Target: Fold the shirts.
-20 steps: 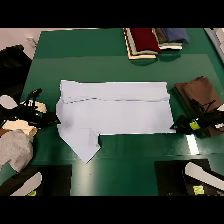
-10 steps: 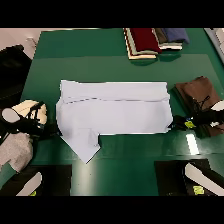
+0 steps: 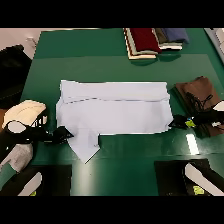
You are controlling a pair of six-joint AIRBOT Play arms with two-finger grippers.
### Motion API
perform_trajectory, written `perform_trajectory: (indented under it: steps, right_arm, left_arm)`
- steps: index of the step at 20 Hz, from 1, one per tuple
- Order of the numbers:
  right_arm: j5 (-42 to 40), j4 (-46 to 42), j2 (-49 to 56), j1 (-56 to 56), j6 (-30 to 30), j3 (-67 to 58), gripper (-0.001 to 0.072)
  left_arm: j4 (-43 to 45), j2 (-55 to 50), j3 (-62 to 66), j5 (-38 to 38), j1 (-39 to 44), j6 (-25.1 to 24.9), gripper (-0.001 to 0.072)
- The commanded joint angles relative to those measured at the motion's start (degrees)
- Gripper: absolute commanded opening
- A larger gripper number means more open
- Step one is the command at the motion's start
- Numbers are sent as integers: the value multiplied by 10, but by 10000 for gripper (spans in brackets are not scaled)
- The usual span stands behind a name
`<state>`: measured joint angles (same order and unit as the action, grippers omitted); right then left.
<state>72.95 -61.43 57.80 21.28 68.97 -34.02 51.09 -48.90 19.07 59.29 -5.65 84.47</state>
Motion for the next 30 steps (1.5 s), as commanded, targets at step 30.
perform_trajectory:
  steps: [30]
  right_arm:
    - [51, -146, 183, -128, 87, -345, 13]
  left_arm:
    - [113, -214, 402, 41, 0, -85, 25]
